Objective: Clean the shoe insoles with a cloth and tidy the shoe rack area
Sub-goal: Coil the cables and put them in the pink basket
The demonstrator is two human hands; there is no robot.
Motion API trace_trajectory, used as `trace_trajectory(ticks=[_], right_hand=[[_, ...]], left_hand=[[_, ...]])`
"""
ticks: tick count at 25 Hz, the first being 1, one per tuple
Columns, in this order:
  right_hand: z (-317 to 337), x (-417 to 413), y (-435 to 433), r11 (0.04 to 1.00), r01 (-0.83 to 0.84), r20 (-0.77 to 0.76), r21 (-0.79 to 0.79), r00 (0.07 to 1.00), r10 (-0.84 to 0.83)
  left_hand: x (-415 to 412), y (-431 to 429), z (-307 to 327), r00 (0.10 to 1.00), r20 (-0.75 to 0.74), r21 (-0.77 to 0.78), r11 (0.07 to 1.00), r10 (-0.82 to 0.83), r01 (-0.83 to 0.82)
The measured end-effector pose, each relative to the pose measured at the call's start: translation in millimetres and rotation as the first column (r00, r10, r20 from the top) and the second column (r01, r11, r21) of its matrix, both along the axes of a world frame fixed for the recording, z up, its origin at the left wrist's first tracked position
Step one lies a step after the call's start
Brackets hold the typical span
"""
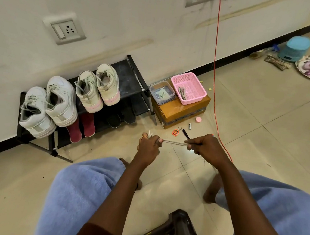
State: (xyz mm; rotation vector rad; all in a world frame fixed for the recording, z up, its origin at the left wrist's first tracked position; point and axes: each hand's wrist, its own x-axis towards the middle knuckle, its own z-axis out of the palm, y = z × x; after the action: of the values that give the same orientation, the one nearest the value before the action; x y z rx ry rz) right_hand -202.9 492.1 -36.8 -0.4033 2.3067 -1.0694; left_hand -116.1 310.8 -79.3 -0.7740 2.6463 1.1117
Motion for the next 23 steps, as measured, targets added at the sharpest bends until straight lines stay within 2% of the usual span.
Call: trace_trajectory(ticks=[3, 5, 8, 12, 17, 23], right_hand=[[-3, -5, 5, 0.997, 0.002, -0.055, 0.08, 0.999, 0.002], [-5, -6, 3, 0.994, 0.004, -0.137, 0.111, 0.99, 0.011], [-4, -1, -7, 0.991, -0.061, -0.271, 0.121, 0.958, 0.092], [-2, 11, -20, 0.986, -0.15, -0.306, 0.074, 0.937, 0.166], [3, 9, -18, 0.995, -0.094, -0.2, 0.042, 0.975, 0.1], [13, -2, 4, 0.996, 0.038, 0.105, -0.076, 0.994, -0.03]], left_hand=[[3, -9, 2, 0.996, 0.075, -0.108, 0.994, 0.037, -0.029], [5, -7, 4, 0.996, 0.083, -0.126, 0.992, 0.024, -0.013], [2, 8, 8, 0.999, -0.019, 0.016, 0.999, -0.039, 0.04], [-3, 31, 6, 0.985, -0.04, 0.134, 0.976, -0.169, 0.173], [-3, 28, -1, 0.992, -0.068, 0.113, 0.987, -0.106, 0.113], [0, 4, -7, 1.0, -0.029, 0.079, 0.997, -0.008, 0.01]])
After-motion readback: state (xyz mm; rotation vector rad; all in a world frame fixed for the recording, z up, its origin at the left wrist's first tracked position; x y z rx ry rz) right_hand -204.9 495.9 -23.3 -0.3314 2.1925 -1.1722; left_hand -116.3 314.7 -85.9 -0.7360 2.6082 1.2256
